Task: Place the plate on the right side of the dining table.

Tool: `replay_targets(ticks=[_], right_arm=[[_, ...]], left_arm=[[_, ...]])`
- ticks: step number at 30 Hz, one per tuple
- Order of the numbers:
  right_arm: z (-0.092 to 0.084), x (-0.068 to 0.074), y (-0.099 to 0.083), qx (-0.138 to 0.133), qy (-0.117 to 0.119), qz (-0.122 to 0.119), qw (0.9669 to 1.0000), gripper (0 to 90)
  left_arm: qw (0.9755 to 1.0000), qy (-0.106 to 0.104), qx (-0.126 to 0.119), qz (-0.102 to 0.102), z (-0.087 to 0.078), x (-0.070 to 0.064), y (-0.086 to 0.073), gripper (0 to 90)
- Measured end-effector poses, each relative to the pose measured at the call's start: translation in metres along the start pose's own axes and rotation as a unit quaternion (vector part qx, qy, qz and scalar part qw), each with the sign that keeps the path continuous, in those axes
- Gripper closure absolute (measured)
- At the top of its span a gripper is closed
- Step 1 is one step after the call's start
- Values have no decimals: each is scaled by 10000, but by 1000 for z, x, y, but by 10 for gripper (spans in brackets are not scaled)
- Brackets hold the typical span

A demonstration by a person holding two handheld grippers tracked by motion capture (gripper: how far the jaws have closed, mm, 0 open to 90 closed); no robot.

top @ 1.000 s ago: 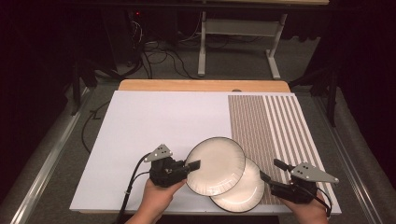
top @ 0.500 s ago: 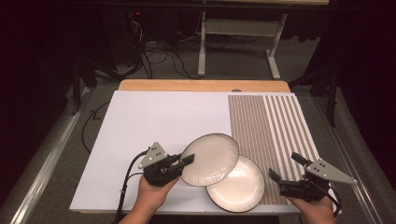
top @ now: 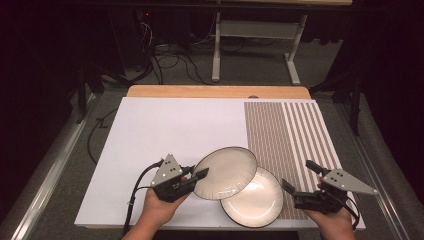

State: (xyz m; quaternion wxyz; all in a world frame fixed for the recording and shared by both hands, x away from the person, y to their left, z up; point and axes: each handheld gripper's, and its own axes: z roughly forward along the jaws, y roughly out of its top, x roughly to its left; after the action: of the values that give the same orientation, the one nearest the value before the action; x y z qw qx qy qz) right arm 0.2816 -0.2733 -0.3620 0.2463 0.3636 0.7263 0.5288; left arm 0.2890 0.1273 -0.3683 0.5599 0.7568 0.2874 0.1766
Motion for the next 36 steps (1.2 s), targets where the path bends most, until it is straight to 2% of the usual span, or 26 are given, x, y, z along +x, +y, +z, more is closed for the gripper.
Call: replay_targets(ticks=[8, 19, 21, 23, 27, 29, 31, 36], right_arm=[[24, 20, 13, 62, 338, -148, 9993, 29], [61, 42, 21, 360, 694, -216, 9967, 116], [66, 45, 22, 433, 737, -263, 9960, 160], [71, 48, 22, 498, 795, -201, 9954, 205], [76, 52, 22, 579, 889, -131, 9943, 389], [77, 52, 22, 552, 925, -102, 9941, 484], [78, 49, 20, 559, 968, 52, 9937, 556], [82, 43, 13, 721, 1165, 263, 9902, 653]], left_arm=[[10000, -19, 10, 77, -2, 0, 0, 758], [9999, -40, 72, 152, -4, 2, -1, 755], [9998, -49, 74, 151, -4, 3, -1, 755], [9998, -54, 83, 151, -5, 4, -2, 755], [9998, -56, 90, 140, -6, 5, -3, 752], [9999, -62, 86, 127, -7, 6, -4, 752], [9999, -61, 93, 108, -7, 6, -5, 752], [9999, -103, 44, 111, -7, 7, -6, 753]])
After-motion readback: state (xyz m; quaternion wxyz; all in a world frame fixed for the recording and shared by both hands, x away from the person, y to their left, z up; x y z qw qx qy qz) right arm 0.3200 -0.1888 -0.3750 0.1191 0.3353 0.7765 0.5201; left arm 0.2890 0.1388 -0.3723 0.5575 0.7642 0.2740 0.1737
